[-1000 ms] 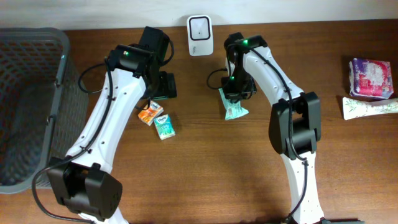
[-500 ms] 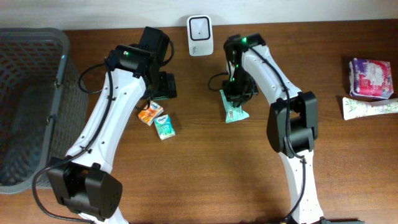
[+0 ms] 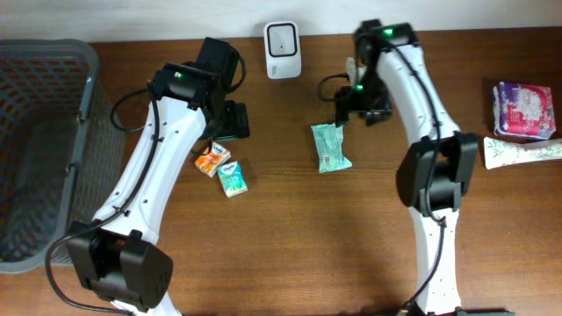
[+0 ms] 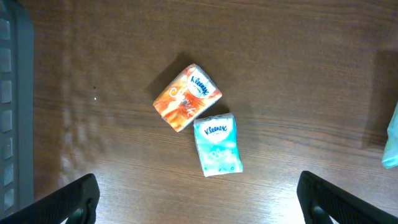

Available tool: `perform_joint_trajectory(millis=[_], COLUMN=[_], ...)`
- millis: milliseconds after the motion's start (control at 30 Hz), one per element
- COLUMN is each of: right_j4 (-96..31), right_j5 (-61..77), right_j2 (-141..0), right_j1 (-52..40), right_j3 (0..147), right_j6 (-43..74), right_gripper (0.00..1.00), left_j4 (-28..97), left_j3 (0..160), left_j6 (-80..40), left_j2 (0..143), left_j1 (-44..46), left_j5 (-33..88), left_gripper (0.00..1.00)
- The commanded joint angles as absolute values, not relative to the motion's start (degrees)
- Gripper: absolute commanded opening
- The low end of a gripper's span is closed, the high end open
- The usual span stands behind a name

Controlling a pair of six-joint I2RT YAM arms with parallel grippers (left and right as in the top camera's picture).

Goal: Scan the item barcode
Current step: 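Grasp the green wipes packet with the right gripper and lift it, then move the wipes packet toward the scanner and adjust the grip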

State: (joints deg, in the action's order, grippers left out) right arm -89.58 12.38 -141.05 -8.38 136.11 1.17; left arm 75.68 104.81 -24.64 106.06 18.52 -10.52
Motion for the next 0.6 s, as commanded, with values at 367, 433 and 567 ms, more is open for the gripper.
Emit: perform_joint_trajectory(millis=[367, 433, 567], right_j4=[-68.1, -69.1, -80.5], right_j5=[39.4, 44.4, 53.5], right_j2=[-141.1, -141.0, -140.8], right_j1=[-6.5, -6.2, -5.5], right_j3=[109.7, 111.2, 129.1], right_j6=[-6.6, -6.6, -6.6], right_gripper=[0.04, 0.04, 0.04], left_j4=[75.7, 75.7, 75.7], left_j3=[105.4, 105.4, 105.4], left_j6=[-23.9, -23.9, -23.9], left_j2=[104.9, 104.9, 104.9], left_j1=[18.7, 18.7, 18.7], left_j5=[-10.3, -10.3, -10.3], left_gripper=[0.99, 0.99, 0.99])
